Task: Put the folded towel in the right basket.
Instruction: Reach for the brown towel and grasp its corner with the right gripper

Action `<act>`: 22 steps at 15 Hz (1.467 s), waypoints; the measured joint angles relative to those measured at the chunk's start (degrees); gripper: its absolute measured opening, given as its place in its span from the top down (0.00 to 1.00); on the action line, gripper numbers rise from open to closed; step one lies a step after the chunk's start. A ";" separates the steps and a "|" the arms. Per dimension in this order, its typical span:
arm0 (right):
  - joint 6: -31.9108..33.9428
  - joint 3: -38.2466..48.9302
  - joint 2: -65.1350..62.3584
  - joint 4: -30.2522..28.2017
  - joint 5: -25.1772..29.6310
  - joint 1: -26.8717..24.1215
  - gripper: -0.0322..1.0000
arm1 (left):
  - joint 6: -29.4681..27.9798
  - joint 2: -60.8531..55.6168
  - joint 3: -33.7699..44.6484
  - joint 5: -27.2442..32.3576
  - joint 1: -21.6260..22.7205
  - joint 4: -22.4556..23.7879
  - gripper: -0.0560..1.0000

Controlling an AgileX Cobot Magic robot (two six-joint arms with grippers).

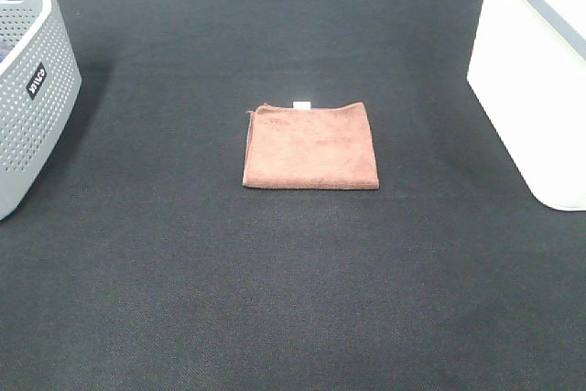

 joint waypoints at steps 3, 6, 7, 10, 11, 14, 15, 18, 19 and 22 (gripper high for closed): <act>0.00 0.00 0.00 0.00 0.00 0.00 0.29 | 0.00 0.00 0.00 0.00 0.00 0.00 0.12; 0.00 0.00 0.00 0.00 0.00 0.00 0.29 | 0.00 0.00 0.00 0.00 0.00 0.00 0.12; 0.00 0.00 0.00 0.00 0.00 0.00 0.29 | 0.00 0.00 0.00 0.00 0.00 0.00 0.12; 0.00 0.00 0.00 0.00 0.00 0.00 0.29 | 0.00 0.00 0.00 0.00 0.00 0.00 0.12; 0.00 0.00 0.00 0.00 0.00 0.00 0.29 | 0.00 0.00 0.00 0.00 0.00 0.00 0.12; 0.00 0.00 0.00 0.00 0.00 0.00 0.29 | 0.00 0.00 0.00 0.00 0.00 0.00 0.12; 0.00 0.00 0.00 0.00 0.00 0.00 0.29 | 0.00 0.00 0.00 0.00 0.00 0.00 0.12; 0.00 0.00 0.00 0.00 0.00 0.00 0.29 | 0.00 0.00 0.00 0.00 0.00 0.00 0.12; 0.00 0.00 0.00 0.00 0.00 0.00 0.29 | 0.00 0.00 0.00 0.00 0.00 0.00 0.12; 0.00 0.00 0.00 0.00 0.00 0.00 0.29 | 0.00 0.00 0.00 0.00 0.00 0.00 0.12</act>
